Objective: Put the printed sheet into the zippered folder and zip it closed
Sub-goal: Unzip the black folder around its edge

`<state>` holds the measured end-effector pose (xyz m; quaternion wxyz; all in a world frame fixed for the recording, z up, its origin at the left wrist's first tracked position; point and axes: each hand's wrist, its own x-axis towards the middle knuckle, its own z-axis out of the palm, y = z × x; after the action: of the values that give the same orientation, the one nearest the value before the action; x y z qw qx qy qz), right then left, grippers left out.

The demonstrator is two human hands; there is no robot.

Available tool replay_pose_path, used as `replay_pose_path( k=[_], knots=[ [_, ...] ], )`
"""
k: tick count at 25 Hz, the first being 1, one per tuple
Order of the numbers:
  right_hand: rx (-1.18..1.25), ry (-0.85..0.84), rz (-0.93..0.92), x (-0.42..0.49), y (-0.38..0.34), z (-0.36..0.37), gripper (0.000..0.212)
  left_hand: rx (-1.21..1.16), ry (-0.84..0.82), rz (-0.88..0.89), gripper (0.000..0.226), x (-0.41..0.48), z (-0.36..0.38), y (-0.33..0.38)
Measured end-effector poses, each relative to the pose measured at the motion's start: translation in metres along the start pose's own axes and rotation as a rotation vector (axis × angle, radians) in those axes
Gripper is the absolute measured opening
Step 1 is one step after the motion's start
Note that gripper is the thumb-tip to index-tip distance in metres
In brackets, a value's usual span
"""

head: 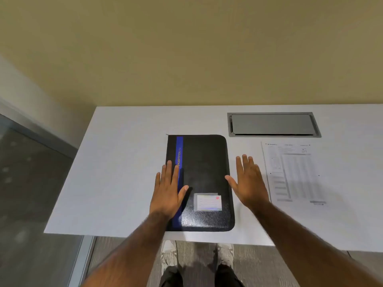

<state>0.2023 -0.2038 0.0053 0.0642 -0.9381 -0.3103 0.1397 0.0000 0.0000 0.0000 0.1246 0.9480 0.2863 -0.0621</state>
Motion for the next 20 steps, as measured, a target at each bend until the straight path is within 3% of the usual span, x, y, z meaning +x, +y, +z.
replay_pose_path(
  k=[8,14,17,20],
  knots=[
    [-0.074,-0.120,-0.058,-0.008,0.022,0.044,0.090,0.063,-0.162,-0.052,0.083,-0.012,0.043,0.004],
    [-0.093,-0.226,-0.107,-0.010,0.035,0.051,0.090,0.067,-0.133,-0.069,0.086,-0.015,0.046,0.010],
    [-0.038,-0.192,-0.088,0.002,0.031,0.038,0.076,0.030,-0.118,-0.086,0.080,-0.012,0.047,0.007],
    [0.081,-0.108,-0.097,0.044,0.015,0.015,0.047,-0.057,-0.053,-0.090,0.073,0.009,0.040,0.000]
  ],
)
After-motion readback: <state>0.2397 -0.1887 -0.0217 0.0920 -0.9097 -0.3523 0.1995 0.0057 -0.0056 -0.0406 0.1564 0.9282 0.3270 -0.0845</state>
